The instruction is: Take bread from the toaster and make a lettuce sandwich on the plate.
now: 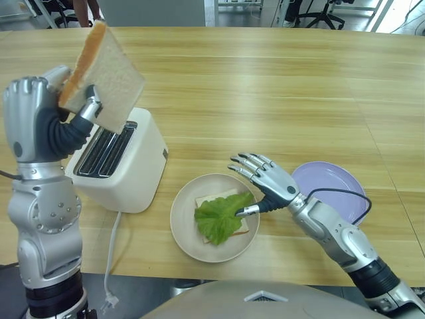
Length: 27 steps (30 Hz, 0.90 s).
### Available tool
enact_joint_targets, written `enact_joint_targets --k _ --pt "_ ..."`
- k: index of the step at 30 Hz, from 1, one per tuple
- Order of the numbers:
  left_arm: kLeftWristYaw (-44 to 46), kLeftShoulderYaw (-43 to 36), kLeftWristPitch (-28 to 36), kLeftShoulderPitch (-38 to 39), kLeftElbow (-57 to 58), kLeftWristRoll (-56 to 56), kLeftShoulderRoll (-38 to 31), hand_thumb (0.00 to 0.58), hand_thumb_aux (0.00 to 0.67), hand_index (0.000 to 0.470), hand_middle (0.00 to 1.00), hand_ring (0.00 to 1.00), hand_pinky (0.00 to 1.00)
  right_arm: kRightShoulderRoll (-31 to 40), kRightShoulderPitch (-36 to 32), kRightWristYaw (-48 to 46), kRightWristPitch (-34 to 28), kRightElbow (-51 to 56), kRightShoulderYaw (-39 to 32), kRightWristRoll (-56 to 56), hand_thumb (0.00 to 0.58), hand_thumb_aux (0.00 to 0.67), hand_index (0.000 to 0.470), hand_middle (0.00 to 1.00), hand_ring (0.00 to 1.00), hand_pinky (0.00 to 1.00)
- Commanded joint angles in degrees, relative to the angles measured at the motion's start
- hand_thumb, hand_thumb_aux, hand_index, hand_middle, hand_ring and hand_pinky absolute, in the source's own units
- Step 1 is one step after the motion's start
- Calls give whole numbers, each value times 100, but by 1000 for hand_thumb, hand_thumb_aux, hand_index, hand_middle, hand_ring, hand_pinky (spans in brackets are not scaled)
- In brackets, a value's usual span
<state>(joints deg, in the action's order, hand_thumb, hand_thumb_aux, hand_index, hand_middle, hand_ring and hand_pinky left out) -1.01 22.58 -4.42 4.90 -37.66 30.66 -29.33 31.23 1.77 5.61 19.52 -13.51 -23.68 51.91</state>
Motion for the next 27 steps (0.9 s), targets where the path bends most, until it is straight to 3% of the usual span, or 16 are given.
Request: enact_joint_targets --k 1,6,13,20,27 --pt "720 -307 14 79 -365 -1005 27 580 670 460 1000 1000 1000 153 136 238 449 -116 416 -472 0 0 0 0 0 0" --pt "1719 -768 574 379 -686 -2424 80 580 670 460 1000 1000 1000 394 273 598 1368 -321 931 -989 0 0 0 0 0 0" --pt "3051 -1723 996 1245 -80 -3379 -212 580 670 460 1000 1000 1000 1103 569 40 2935 -723 807 -2029 0 0 0 0 0 0" --pt "3305 -2843 1054 1122 1109 -3022 -48 580 670 460 1000 1000 1000 967 704 -933 3127 -1218 239 -2484 0 0 0 0 0 0" --pt "3245 -3485 816 701 2414 -2749 281 580 670 460 1000 1000 1000 319 497 -1466 2953 -62 -271 -1798 0 0 0 0 0 0"
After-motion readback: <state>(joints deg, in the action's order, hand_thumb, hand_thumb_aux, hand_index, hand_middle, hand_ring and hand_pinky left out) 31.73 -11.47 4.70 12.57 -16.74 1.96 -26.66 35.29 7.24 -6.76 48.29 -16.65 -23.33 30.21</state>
